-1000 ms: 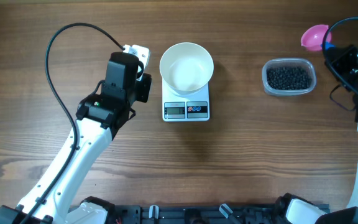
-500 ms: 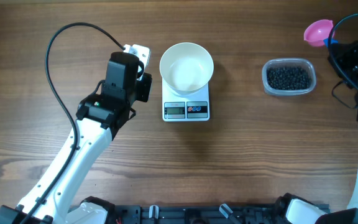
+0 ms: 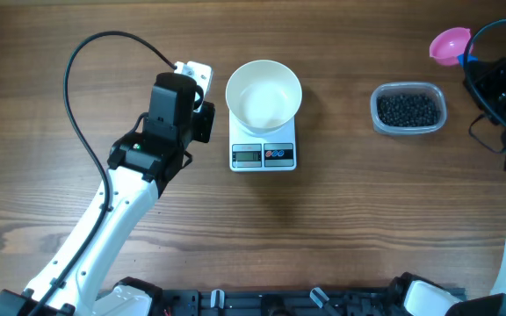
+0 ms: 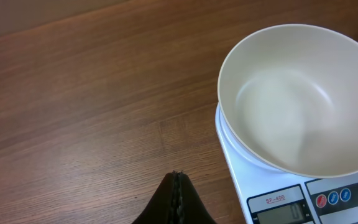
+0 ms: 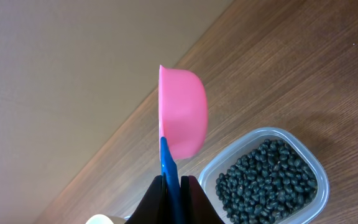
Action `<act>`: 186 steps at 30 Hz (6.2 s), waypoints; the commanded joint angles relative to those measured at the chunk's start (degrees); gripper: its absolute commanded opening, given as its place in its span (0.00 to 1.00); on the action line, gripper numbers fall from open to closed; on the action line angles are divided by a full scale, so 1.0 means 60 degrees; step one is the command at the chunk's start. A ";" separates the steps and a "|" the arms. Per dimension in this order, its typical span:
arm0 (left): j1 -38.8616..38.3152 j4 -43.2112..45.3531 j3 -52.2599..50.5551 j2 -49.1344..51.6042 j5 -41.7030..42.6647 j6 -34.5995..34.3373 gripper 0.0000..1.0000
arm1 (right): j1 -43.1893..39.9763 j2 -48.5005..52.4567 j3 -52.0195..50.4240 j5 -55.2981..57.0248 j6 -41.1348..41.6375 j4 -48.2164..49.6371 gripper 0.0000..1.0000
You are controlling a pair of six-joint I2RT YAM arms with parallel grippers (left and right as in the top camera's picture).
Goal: Scoop item into bowl and weigh 150g on scale
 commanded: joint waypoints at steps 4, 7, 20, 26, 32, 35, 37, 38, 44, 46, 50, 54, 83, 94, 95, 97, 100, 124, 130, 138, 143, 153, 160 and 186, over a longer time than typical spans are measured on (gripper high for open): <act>0.0036 -0.0135 0.0007 0.0018 0.1807 -0.0361 0.04 | -0.0004 0.0055 0.0262 -0.0011 -0.0062 0.0084 0.04; 0.0036 -0.0135 0.0007 0.0018 0.2648 -0.0393 0.04 | -0.0004 0.0055 0.0262 -0.0087 -0.0062 0.0073 0.04; 0.0040 -0.1359 0.0007 -0.0379 0.3705 0.1475 0.04 | -0.0004 0.0051 0.0262 -0.0597 -0.0652 -0.0463 0.04; 0.0277 -0.1559 0.0007 -0.0379 0.3683 0.2189 0.04 | -0.0004 0.0051 0.0262 -0.0849 -0.1639 -0.1049 0.04; 0.1355 -0.1497 0.0007 -0.0379 0.5876 0.3268 0.04 | -0.0004 0.0051 0.0262 -0.1071 -0.2805 -0.1596 0.04; 0.1861 -0.1501 0.0007 -0.0379 0.6218 0.3366 0.04 | -0.0004 0.0051 0.0262 -0.1577 -0.3508 -0.1792 0.04; 0.1956 -0.1606 0.0007 -0.0379 0.6215 0.3366 0.04 | -0.0004 0.0051 0.0259 -0.1563 -0.3985 -0.2095 0.04; 0.1956 -0.1676 0.0007 -0.0379 0.6207 0.3366 0.05 | -0.0004 0.0051 0.0259 -0.1559 -0.4164 -0.2291 0.04; 0.1953 -0.1920 0.0007 -0.0375 0.6164 0.3366 1.00 | 0.0000 0.0051 0.0259 -0.1603 -0.4608 -0.3435 0.04; 0.1953 -0.1927 0.0007 -0.0375 0.6164 0.3366 1.00 | -0.0004 0.0051 0.0259 -0.1603 -0.4856 -0.3450 0.04; 0.1953 -0.1927 0.0007 -0.0375 0.6164 0.3366 1.00 | 0.0000 0.0051 0.0259 -0.1566 -0.4885 -0.3410 0.04; 0.1953 -0.1927 0.0007 -0.0375 0.6164 0.3366 1.00 | 0.0000 0.0051 0.0259 -0.1716 -0.4845 -0.3599 0.04; 0.1953 -0.1927 0.0007 -0.0375 0.6164 0.3366 1.00 | 0.0000 0.0051 0.0259 -0.2353 -0.4838 -0.3621 0.04; 0.1953 -0.1927 0.0007 -0.0375 0.6164 0.3366 1.00 | 0.0000 0.0051 0.0259 -0.2353 -0.4841 -0.3442 0.04; 0.1953 -0.1927 0.0007 -0.0375 0.6164 0.3366 1.00 | 0.0000 0.0051 0.0259 -0.2353 -0.4845 -0.3424 0.04; 0.1953 -0.1927 0.0007 -0.0375 0.6164 0.3366 1.00 | 0.0000 0.0051 0.0259 -0.2350 -0.4845 -0.3377 0.04; 0.1953 -0.1927 0.0007 -0.0375 0.6164 0.3366 1.00 | 0.0000 0.0051 0.0259 -0.2350 -0.4849 -0.3322 0.04; 0.1953 -0.1927 0.0007 -0.0375 0.6164 0.3366 1.00 | 0.0000 0.0055 0.0259 -0.2350 -0.4845 -0.3217 0.04; 0.1953 -0.1927 0.0007 -0.0375 0.6164 0.3366 1.00 | 0.0000 0.0062 0.0259 -0.2346 -0.4845 -0.3220 0.04; 0.1953 -0.1927 0.0007 -0.0375 0.6164 0.3366 1.00 | 0.0000 0.0069 0.0259 -0.2346 -0.4849 -0.3238 0.04; 0.1953 -0.1927 0.0007 -0.0375 0.6164 0.3366 1.00 | 0.0000 0.0069 0.0259 -0.2346 -0.4845 -0.3213 0.04; 0.1953 -0.1927 0.0007 -0.0375 0.6164 0.3366 1.00 | 0.0000 0.0069 0.0259 -0.2350 -0.4841 -0.3198 0.04; 0.1953 -0.1927 0.0007 -0.0375 0.6164 0.3366 1.00 | 0.0288 0.0069 0.0259 -0.1898 -0.4845 -0.3249 0.04; 0.1953 -0.1927 0.0007 -0.0375 0.6164 0.3366 1.00 | 0.1071 0.0098 0.0259 -0.0801 -0.4816 -0.3231 0.04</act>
